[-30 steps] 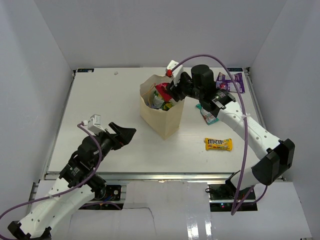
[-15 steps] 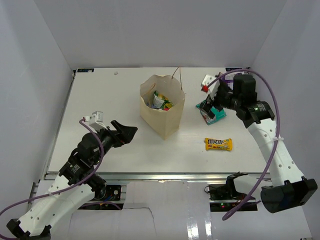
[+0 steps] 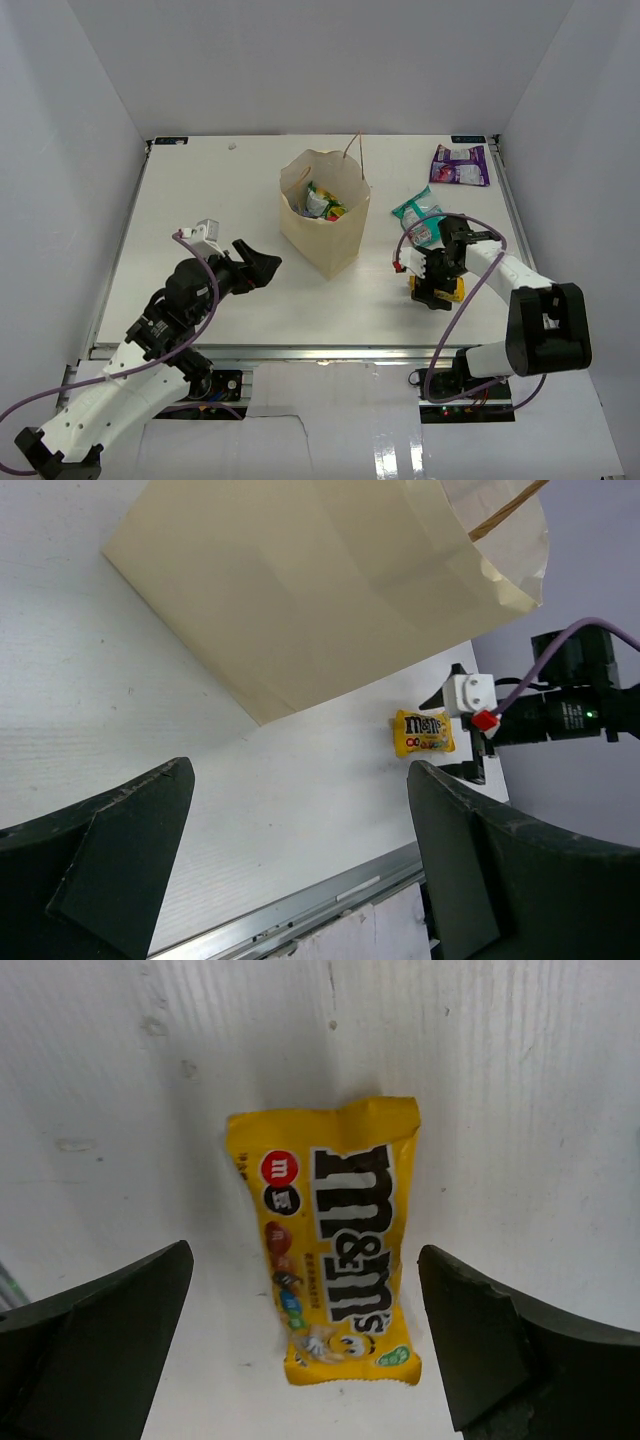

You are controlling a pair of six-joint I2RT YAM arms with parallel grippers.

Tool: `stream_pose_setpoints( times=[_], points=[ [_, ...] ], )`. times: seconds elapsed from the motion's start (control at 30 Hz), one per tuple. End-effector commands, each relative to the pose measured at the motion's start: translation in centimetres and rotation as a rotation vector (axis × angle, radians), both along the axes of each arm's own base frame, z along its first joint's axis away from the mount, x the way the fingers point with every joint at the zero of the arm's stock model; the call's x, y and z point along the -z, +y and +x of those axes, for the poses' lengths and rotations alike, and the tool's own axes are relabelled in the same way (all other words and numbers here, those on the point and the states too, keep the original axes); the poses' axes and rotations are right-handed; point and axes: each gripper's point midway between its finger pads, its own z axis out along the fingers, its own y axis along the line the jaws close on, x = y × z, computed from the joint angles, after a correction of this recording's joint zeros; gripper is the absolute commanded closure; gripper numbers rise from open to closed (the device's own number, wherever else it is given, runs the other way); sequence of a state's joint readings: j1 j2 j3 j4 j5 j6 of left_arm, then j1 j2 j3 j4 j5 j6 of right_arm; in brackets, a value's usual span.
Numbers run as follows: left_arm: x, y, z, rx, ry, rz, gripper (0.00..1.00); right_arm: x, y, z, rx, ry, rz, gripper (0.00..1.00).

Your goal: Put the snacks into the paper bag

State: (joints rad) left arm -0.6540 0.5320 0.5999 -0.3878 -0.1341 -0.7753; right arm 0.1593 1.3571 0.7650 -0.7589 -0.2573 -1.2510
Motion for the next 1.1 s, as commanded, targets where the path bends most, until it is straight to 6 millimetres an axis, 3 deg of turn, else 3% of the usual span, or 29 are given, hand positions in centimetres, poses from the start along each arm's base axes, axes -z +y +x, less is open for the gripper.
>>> stream_pose_setpoints(
  times=[0.0,0.17,0.2,0.27,0.3,0.4,0.43,0.5,0.57,0.6,0.63,0.67,0.73,0.77,0.8,0.83,0.87,0.9,0.93,0.97,1.0,1.03,1.07],
  points=[
    [-1.1,-0.4,-0.3,0.027,-0.027,-0.03,0.02,0.9,-0.4,3.2,-0.044,-0.081,-0.042,0.0],
    [-1.0,-0.3,-0.7,0.028,-0.025,-0.044,0.02,2.5,-0.3,3.0,-0.032,-0.036,-0.039,0.25],
    [-1.0,-0.3,-0.7,0.026,-0.026,-0.046,0.02,2.7,-0.3,2.8,-0.022,-0.025,-0.038,0.38],
    [-1.0,-0.3,-0.7,0.028,-0.025,-0.047,0.02,2.7,0.0,2.5,-0.01,-0.015,-0.023,0.52],
    [-1.0,-0.2,-0.7,0.027,-0.025,-0.044,0.02,2.2,0.1,2.4,0.009,-0.024,-0.009,0.64],
    [-1.1,-0.3,-0.6,0.028,-0.023,-0.041,0.02,-0.3,1.1,2.3,0.032,-0.054,0.079,0.79],
    [-1.0,-0.3,-0.6,0.025,-0.022,-0.04,0.02,-1.5,2.2,2.1,0.026,-0.052,0.154,0.82],
    [-1.2,-0.3,-0.5,0.024,-0.026,-0.04,0.02,-4.5,3.1,1.3,0.037,-0.047,0.241,0.88],
    [-1.2,-0.2,-0.5,0.024,-0.029,-0.035,0.02,-9.9,5.8,1.4,-0.016,-0.092,0.41,0.89],
    [-1.3,-0.2,-0.5,0.022,-0.031,-0.034,0.02,-11.8,6.8,0.2,-0.032,-0.061,0.474,0.91],
    [-1.3,-0.2,-0.4,0.022,-0.036,-0.031,0.02,-14.8,8.7,-0.2,-0.074,-0.068,0.606,0.92],
    [-1.4,-0.1,-0.4,0.021,-0.038,-0.029,0.02,-19.1,9.7,0.3,-0.088,-0.123,0.676,0.92],
    [-1.6,-0.1,-0.3,0.019,-0.044,-0.025,0.02,-24.1,12.2,0.5,-0.131,-0.162,0.797,0.92],
    [-1.7,-0.1,-0.2,0.021,-0.05,-0.02,0.02,-28.1,13.5,0.2,-0.093,-0.144,0.883,0.92],
    [-1.7,-0.2,-0.2,0.022,-0.052,-0.017,0.02,-30.3,15.1,-0.1,-0.111,-0.147,0.926,0.92],
    [-1.8,-0.2,-0.2,0.024,-0.051,-0.016,0.02,-33.9,16.3,2.0,-0.133,-0.3,0.978,0.92],
    [-1.8,-0.3,-0.1,0.026,-0.052,-0.013,0.02,-36.1,17.3,1.8,-0.049,-0.259,1.047,0.92],
    [-1.8,-0.3,-0.1,0.031,-0.052,-0.013,0.02,-37.6,19.0,1.4,-0.07,-0.284,1.092,0.92],
    [-1.8,-0.4,-0.2,0.035,-0.05,-0.014,0.02,-40.2,19.7,3.7,-0.009,-0.42,1.14,0.92],
    [-1.9,-0.5,-0.3,0.042,-0.048,-0.017,0.02,-41.3,21.4,3.2,0.016,-0.388,1.188,0.92],
    [-1.9,-0.5,-0.3,0.042,-0.049,-0.019,0.02,-41.8,22.1,3.9,0.053,-0.395,1.208,0.92],
    [-1.9,-0.5,-0.4,0.04,-0.047,-0.024,0.02,-41.8,22.8,6.5,0.144,-0.423,1.218,0.92],
    [-1.9,-0.5,-0.5,0.043,-0.046,-0.032,0.02,-41.8,23.4,7.4,0.194,-0.411,1.231,0.92]
  ],
)
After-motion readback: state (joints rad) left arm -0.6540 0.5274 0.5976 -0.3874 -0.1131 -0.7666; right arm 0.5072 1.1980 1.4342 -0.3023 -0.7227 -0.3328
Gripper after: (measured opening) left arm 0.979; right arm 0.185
